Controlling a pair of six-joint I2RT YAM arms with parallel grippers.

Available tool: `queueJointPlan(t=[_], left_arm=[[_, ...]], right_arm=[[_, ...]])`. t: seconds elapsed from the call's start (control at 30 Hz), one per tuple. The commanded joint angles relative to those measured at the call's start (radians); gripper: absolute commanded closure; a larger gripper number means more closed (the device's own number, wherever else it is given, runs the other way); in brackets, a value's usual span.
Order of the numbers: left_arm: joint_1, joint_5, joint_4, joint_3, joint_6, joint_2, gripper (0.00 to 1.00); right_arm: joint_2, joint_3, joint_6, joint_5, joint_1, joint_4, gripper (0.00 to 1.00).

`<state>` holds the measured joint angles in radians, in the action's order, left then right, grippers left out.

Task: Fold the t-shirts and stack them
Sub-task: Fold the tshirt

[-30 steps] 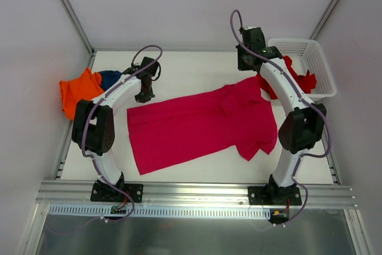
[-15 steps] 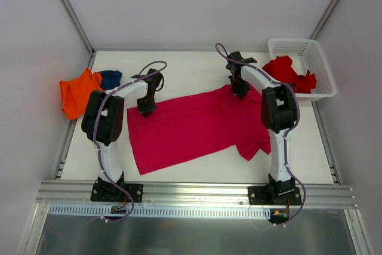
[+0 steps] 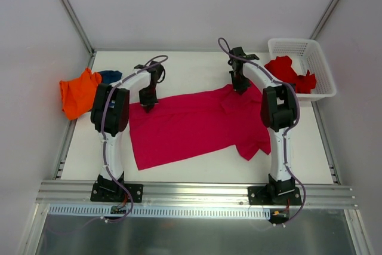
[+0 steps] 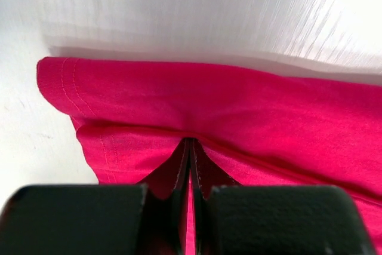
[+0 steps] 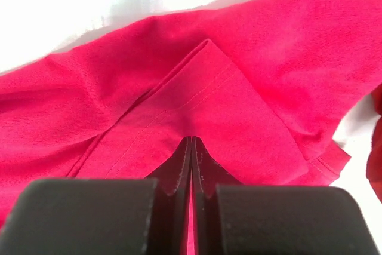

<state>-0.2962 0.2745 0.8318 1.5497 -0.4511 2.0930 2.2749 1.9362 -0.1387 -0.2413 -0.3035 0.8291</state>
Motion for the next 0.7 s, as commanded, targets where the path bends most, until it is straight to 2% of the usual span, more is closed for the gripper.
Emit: queueJointPlan(t=[0.0, 0.33, 0.53, 0.67], left_arm=[[0.025, -0.08, -0.019, 0.065, 0.011, 0.085, 1.0], [0.135, -0.123, 0.084, 0.289, 0.048, 0.197, 1.0], [0.193, -0.184, 0.154, 0.493, 0.058, 0.297, 1.0], [0.216, -0.216, 0.207, 0.68, 0.061, 0.399, 1.0]], right_arm=[[0.014, 0.043, 0.019, 0.025, 0.012, 0.048, 1.0], [0.081, 0.133, 0.057, 0.089, 0.055, 0.088, 1.0], [0.084, 0.136, 0.068, 0.122, 0.058, 0.088, 1.0], [0.086, 0.133, 0.067, 0.111, 0.064, 0.088, 1.0]])
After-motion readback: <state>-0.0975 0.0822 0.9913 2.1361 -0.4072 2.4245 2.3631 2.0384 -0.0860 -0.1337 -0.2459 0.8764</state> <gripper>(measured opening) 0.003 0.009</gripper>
